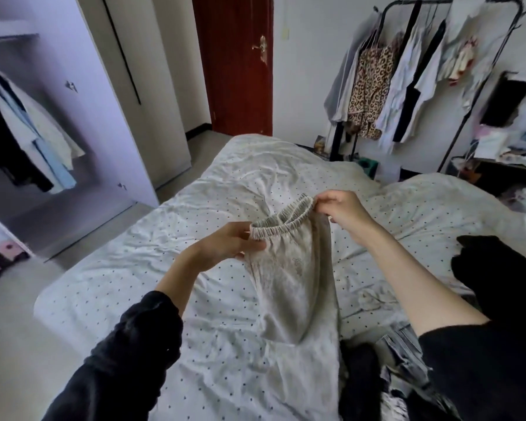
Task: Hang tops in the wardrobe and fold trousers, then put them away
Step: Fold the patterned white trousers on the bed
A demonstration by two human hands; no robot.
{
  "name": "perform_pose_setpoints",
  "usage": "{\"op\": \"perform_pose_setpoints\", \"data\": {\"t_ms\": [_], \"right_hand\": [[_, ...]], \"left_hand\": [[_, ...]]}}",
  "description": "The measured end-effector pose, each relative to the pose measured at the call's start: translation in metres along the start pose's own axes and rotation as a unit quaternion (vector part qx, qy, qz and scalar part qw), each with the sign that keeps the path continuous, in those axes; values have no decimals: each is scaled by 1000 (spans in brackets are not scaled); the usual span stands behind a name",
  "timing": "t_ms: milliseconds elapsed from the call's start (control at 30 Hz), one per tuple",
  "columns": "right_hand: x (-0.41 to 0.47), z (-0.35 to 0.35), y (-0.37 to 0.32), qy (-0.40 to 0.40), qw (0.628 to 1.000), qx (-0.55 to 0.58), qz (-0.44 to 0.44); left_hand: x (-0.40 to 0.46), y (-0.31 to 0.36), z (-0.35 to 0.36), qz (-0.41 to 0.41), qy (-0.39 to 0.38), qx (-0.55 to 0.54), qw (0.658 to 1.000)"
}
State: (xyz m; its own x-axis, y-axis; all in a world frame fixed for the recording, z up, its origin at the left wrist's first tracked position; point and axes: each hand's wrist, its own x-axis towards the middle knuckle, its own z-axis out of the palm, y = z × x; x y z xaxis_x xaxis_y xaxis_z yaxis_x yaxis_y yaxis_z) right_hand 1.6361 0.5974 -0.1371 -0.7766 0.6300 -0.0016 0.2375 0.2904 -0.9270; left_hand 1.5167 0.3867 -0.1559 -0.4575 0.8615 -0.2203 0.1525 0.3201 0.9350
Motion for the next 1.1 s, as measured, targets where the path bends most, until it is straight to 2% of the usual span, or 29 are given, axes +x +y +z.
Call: {"op": "perform_pose_setpoints", "data": {"t_ms": [300, 433, 567, 633, 667, 767, 900, 1100], "right_hand": [[53, 102, 1, -23, 999, -16, 24], [100, 182, 4, -22, 999, -23, 36], [172, 297, 9, 1, 998, -48, 38], [198, 345, 7, -15, 998, -60, 27], [224, 392, 9, -26, 997, -60, 32], [248, 456, 17, -47, 997, -46, 48], [234, 518, 66, -72, 990, -87, 80], [162, 539, 147, -118, 966, -196, 124]], "left_hand": [[15, -73, -73, -39, 32, -44, 998], [35, -125, -141, -61, 37, -65, 995], [68, -202, -249, -99, 40, -89, 990], [72, -233, -288, -120, 77, -114, 983], [80, -261, -324, -135, 101, -125, 978], [89, -305, -366, -161, 190, -136, 959], [105, -369, -393, -237, 221, -142, 935], [117, -429, -378, -330, 197, -195, 902]]}}
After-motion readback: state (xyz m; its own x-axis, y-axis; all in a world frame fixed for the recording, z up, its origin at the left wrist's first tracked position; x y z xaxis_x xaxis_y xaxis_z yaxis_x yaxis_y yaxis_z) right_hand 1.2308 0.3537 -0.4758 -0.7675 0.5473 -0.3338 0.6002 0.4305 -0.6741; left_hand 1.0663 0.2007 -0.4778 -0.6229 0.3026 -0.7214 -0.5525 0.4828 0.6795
